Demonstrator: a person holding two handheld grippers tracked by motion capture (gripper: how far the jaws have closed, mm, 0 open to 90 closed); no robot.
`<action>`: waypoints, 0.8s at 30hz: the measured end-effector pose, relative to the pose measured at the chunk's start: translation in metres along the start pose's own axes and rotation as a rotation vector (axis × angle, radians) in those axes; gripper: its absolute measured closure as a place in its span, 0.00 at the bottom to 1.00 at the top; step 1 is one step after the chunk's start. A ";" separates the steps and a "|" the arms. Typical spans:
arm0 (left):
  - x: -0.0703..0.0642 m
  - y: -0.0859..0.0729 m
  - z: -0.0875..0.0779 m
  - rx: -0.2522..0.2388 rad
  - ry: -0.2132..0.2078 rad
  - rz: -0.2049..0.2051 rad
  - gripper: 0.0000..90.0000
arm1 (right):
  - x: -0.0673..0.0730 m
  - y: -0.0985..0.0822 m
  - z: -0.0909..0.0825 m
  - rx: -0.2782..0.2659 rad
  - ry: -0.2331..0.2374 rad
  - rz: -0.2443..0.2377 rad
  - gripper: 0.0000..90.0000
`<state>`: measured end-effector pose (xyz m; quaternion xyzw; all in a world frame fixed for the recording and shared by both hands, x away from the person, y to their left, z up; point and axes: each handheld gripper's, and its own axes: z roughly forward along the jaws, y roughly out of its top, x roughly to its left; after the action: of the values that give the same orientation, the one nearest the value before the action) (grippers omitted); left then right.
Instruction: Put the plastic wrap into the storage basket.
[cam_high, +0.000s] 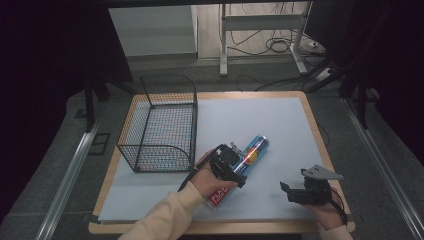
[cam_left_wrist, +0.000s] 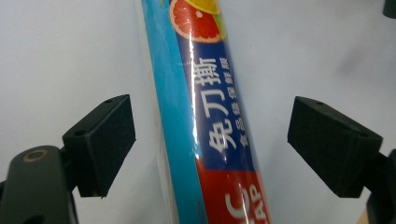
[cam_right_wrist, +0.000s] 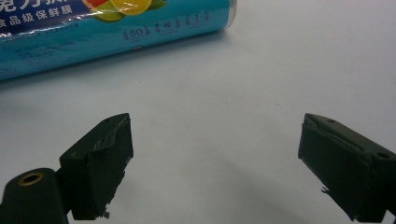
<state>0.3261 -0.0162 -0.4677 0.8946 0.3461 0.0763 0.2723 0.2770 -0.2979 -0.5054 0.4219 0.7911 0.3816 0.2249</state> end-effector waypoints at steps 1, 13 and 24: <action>0.000 0.000 0.000 0.000 0.000 0.000 0.17 | 0.000 0.000 0.000 0.001 0.000 0.000 0.11; 0.002 0.018 0.029 0.090 -0.001 -0.010 0.17 | -0.001 -0.001 0.001 0.010 -0.009 0.003 0.11; 0.006 0.021 0.048 0.134 0.044 -0.058 0.24 | -0.001 -0.001 0.001 0.010 -0.008 0.004 0.11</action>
<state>0.3585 -0.0464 -0.4971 0.8985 0.3821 0.0648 0.2062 0.2779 -0.2988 -0.5063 0.4262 0.7911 0.3766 0.2250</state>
